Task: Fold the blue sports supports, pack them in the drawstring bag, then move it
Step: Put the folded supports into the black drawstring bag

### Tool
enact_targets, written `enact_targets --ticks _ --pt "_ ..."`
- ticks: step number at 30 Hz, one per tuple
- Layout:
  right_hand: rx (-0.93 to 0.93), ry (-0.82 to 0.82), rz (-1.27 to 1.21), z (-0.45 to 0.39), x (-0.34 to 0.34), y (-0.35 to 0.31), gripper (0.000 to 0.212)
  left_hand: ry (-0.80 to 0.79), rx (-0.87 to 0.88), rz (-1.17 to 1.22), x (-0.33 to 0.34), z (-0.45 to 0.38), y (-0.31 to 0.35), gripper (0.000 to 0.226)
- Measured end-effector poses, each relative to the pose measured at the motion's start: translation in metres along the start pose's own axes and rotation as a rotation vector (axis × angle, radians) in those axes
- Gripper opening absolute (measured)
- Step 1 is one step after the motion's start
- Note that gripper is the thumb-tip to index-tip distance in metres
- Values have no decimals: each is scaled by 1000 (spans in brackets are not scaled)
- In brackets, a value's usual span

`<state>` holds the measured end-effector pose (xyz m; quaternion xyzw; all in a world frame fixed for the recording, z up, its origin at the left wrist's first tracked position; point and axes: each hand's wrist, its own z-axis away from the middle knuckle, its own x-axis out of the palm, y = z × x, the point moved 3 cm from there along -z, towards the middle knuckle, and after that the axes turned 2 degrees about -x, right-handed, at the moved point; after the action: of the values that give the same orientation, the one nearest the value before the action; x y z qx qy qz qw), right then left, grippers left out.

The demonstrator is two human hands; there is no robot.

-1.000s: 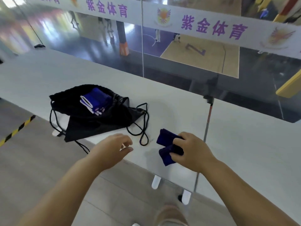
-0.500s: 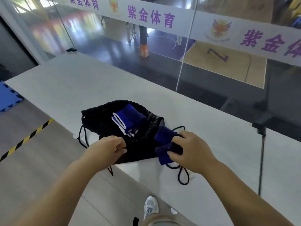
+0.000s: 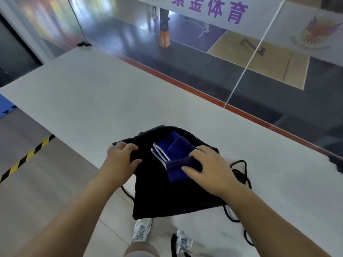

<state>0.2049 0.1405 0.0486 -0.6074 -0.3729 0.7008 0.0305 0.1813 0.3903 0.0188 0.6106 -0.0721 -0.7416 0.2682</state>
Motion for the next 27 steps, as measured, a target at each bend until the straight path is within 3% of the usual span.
enact_targets --ticks 7,11,14,20,27 --pt "180 36 -73 -44 51 -32 22 -117 30 -161 -9 -44 -29 66" --pt "274 22 -102 -61 73 -45 23 -272 4 -39 -5 -61 -46 38" --pt "360 11 -139 -68 84 -48 23 -244 13 36 -8 -69 -51 21" --pt "411 37 -156 -79 94 -55 25 -199 77 233 -23 -76 -45 20" --pt "391 -17 173 -89 84 -46 27 -225 133 322 -50 -87 -25 16"
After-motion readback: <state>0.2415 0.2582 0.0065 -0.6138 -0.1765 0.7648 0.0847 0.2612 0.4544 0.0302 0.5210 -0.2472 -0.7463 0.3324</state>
